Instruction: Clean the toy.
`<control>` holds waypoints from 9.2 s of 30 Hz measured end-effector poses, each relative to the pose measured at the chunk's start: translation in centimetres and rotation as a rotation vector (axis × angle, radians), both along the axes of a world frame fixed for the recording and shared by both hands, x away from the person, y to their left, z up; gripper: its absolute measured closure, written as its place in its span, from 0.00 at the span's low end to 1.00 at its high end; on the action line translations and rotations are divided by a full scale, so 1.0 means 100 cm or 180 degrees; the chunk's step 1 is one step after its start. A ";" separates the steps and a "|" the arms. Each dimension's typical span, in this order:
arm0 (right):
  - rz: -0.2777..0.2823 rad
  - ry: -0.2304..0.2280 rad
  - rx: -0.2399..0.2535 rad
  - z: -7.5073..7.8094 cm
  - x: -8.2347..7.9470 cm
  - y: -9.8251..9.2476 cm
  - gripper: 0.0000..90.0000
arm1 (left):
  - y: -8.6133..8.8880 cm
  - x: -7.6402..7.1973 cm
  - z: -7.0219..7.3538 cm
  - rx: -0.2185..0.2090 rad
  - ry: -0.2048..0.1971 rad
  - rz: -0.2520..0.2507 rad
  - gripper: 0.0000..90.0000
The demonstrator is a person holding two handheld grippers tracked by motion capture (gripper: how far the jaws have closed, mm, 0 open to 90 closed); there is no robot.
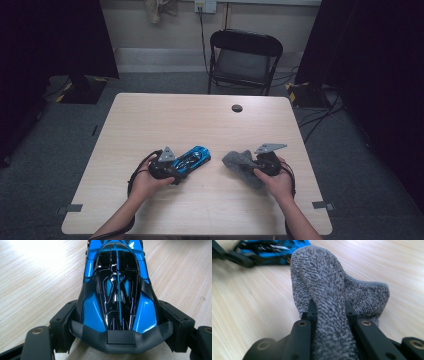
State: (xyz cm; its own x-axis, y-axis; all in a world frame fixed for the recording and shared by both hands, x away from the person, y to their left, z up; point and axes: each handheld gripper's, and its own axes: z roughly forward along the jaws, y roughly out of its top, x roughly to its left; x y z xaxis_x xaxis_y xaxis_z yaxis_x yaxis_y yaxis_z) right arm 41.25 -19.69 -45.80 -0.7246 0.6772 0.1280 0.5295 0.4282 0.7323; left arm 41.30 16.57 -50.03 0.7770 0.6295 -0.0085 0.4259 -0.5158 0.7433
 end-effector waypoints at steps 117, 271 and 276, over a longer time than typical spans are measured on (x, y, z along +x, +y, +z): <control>0.0540 -0.0035 -0.0175 0.006 0.035 0.147 0.84 | 0.000 -0.003 0.000 -0.0005 0.0005 0.0016 0.27; 0.0894 0.0131 -0.0224 0.015 0.037 0.163 0.85 | 0.000 -0.003 0.000 -0.0003 0.0004 0.0022 0.27; 0.0736 0.0057 -0.0177 0.023 0.045 0.145 0.85 | 0.000 -0.003 0.000 -0.0004 0.0005 0.0023 0.27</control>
